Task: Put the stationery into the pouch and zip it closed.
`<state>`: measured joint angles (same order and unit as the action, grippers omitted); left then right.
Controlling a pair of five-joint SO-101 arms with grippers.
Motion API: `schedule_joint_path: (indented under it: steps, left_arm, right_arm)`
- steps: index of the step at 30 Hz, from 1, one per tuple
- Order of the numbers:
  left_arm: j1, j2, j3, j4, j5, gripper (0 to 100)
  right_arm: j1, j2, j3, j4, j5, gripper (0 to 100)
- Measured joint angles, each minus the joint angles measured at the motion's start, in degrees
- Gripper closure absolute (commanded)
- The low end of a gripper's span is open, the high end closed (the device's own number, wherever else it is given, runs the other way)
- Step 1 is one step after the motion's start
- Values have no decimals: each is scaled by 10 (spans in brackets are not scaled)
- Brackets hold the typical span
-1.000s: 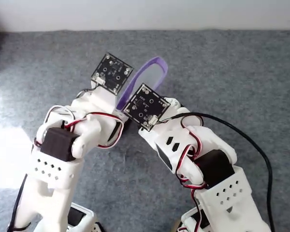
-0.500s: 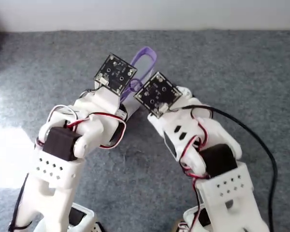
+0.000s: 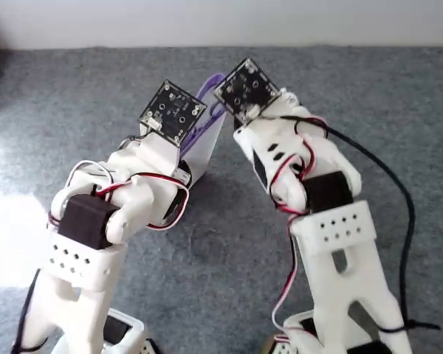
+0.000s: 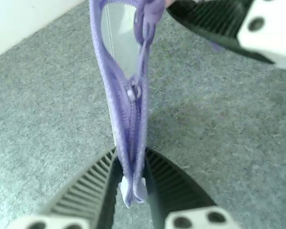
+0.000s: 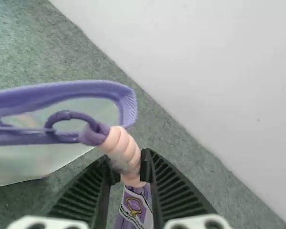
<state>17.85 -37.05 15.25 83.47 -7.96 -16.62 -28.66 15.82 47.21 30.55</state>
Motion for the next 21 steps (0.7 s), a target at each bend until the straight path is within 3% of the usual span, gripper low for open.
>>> schedule_joint_path:
  steps: [17,21]
  left_arm:
    - [-7,-98,53,21,0,991]
    - [-20,-127,61,50,3,991]
  right_arm:
    - [84,230,-197,-8,-6,991]
    - [158,294,-250,-10,-11,991]
